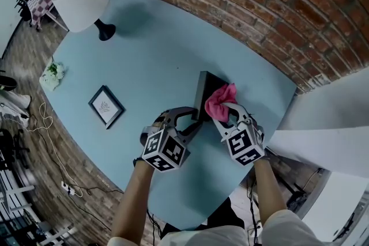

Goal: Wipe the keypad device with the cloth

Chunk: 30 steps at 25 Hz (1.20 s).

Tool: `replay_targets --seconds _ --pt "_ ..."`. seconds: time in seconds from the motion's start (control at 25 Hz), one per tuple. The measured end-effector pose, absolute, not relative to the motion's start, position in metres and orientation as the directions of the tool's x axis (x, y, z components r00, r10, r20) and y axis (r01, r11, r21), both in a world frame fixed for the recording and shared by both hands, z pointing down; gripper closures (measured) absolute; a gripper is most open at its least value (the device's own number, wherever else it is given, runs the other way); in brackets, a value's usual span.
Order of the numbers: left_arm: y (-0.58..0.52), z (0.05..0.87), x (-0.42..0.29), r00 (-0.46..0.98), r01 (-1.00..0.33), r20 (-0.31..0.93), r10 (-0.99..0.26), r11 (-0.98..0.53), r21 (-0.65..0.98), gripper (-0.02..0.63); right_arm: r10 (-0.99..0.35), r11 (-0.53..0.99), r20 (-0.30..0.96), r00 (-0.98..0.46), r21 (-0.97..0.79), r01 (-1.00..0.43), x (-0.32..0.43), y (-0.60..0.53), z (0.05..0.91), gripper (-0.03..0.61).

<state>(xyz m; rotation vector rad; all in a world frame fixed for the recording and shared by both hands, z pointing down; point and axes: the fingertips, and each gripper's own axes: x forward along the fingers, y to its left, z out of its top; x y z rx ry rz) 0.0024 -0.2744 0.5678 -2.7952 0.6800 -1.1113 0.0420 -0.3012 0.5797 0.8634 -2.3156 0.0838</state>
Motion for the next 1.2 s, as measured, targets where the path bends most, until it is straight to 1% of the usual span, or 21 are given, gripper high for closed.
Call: replay_targets --seconds 0.24,0.56,0.64,0.72,0.8,0.84,0.96,1.04,1.2 --pt "-0.275 0.568 0.003 0.636 -0.374 0.647 -0.422 -0.901 -0.220 0.410 -0.540 0.787 0.599 -0.591 0.110 -0.607 0.038 -0.274 0.582 0.431" --pt "-0.274 0.568 0.003 0.627 -0.352 0.650 -0.428 -0.901 -0.254 0.410 -0.496 0.788 0.576 -0.650 -0.016 -0.615 0.040 -0.251 0.584 0.433" --pt "-0.273 0.569 0.002 0.626 -0.346 0.653 -0.427 -0.902 -0.258 0.411 -0.519 0.757 0.546 -0.657 -0.064 -0.651 0.050 -0.256 0.580 0.433" --pt "-0.274 0.568 0.002 0.623 -0.342 0.656 -0.426 -0.903 -0.261 0.411 -0.592 0.681 0.511 -0.623 -0.095 -0.726 0.072 -0.273 0.569 0.433" --pt "-0.275 0.568 0.002 0.615 -0.335 0.662 -0.429 -0.902 -0.274 0.411 -0.692 0.575 0.491 -0.529 -0.069 -0.815 0.104 -0.302 0.559 0.433" --pt "-0.275 0.568 0.002 0.611 -0.329 0.665 -0.430 -0.902 -0.280 0.413 -0.735 0.523 0.491 -0.468 -0.028 -0.852 0.119 -0.317 0.555 0.433" --pt "-0.274 0.569 0.003 0.604 -0.316 0.676 -0.423 -0.905 -0.284 0.413 -0.804 0.433 0.505 -0.313 0.137 -0.891 0.151 -0.361 0.555 0.433" --pt "-0.274 0.569 0.002 0.603 -0.318 0.677 -0.421 -0.906 -0.280 0.411 -0.795 0.439 0.532 -0.292 0.171 -0.882 0.152 -0.389 0.567 0.433" --pt "-0.274 0.567 0.003 0.603 -0.324 0.677 -0.421 -0.905 -0.274 0.413 -0.723 0.537 0.602 -0.340 0.180 -0.824 0.129 -0.418 0.595 0.433"
